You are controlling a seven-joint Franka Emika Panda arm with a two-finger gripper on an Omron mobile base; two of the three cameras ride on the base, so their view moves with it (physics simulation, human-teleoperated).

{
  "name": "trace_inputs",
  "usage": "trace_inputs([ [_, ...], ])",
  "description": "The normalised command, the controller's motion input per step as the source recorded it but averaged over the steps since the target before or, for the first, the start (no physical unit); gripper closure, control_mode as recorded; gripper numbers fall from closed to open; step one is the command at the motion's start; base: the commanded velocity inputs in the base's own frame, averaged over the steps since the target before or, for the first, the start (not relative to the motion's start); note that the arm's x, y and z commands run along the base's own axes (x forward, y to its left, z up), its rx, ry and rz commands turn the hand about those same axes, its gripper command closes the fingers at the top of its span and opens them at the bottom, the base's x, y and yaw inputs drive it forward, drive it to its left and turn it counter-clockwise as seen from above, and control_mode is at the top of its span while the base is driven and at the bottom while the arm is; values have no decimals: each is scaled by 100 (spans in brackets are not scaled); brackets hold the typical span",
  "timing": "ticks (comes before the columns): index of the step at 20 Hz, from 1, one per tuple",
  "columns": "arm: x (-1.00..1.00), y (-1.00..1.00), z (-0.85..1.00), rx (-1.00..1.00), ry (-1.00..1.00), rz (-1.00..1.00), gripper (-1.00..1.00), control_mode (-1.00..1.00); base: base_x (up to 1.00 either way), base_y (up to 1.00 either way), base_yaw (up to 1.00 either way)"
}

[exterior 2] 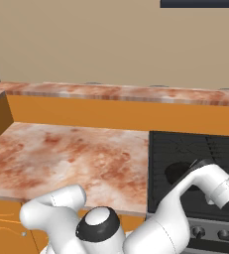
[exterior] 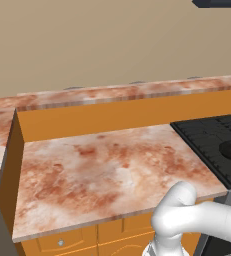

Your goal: Pick the pan from the cabinet and place it on the stove. Then turn on the stove burner for the pan.

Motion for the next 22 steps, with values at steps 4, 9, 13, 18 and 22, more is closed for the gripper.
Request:
trace_inputs([
  [4, 0, 13, -6, -1, 0, 0, -100, -100, 0, 0, 0],
  [9, -1, 20, 0, 0, 0, 0, -100, -100, 0, 0, 0],
  [13, -2, 38, 0, -1, 0, 0, -100, -100, 0, 0, 0],
  [18, -19, 42, 12, -1, -4, 0, -100, -100, 0, 0, 0],
  [22, -37, 43, 27, -6, -7, 0, -100, -100, 0, 0, 0],
])
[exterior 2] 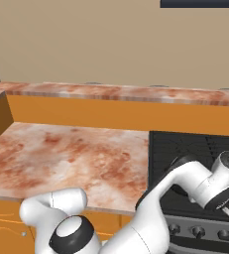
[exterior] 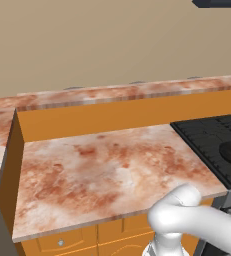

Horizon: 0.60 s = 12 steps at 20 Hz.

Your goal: Pick the pan from the cabinet and place it on the stove. Then turn on the stove burner for the pan.

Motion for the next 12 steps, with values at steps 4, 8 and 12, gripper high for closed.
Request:
trace_inputs([
  [4, -44, 43, 41, -10, -10, 0, -100, -100, 0, 0, 0],
  [8, -50, 46, 44, -11, -11, 0, -100, -100, 0, 0, 0],
  [12, -67, 56, 16, -2, -11, 0, -100, -100, 0, 0, 0],
])
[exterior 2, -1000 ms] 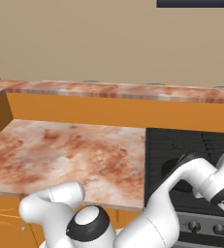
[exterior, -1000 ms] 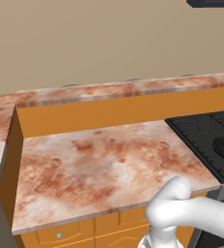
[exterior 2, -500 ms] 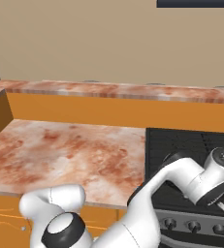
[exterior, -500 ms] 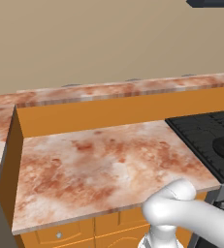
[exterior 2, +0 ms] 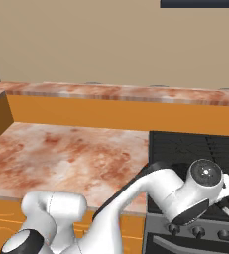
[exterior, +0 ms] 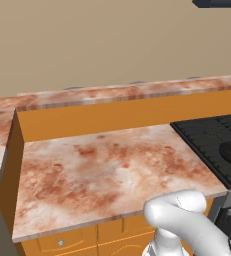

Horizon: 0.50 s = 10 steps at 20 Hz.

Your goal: Pick the pan from the cabinet and place it on the stove. Then turn on the stove burner for the pan.

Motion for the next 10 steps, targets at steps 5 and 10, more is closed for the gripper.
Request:
trace_inputs([
  [5, -75, 54, 0, 2, -10, 0, -100, -100, 0, 0, 0],
  [10, -74, 44, 0, 5, -8, 0, -100, -100, 0, 0, 0],
])
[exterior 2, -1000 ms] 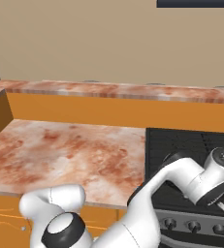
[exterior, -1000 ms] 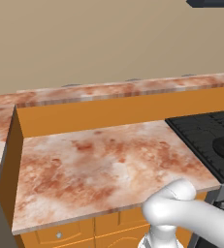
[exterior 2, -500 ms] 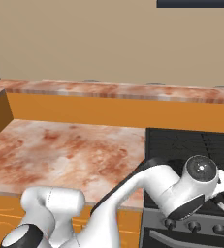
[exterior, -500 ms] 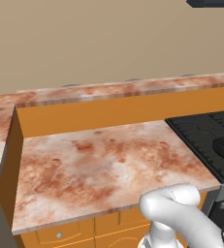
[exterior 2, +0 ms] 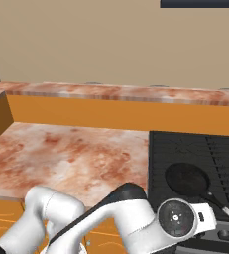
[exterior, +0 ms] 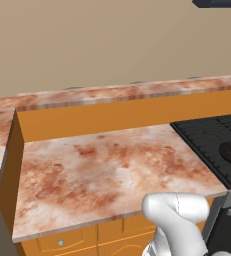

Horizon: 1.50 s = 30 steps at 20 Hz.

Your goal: Pick the pan from the cabinet and place it on the stove. Then turn on the stove burner for the pan.

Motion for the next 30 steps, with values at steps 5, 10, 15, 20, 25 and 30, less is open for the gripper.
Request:
trace_inputs([
  [5, -56, 49, 0, 1, -10, 2, -100, -100, 0, 0, 0],
  [10, -10, 53, 0, 1, -18, 0, -100, -100, 0, 0, 0],
  [15, 0, 43, 0, 0, -20, 0, -100, -100, 0, 0, 0],
  [20, -11, 5, 0, 0, -24, 0, -100, -100, 0, 0, 0],
  [25, -8, 0, 0, 0, -18, 0, -100, -100, 0, 0, 0],
  [30, -11, 0, 0, 1, -16, 0, -100, -100, 0, 0, 0],
])
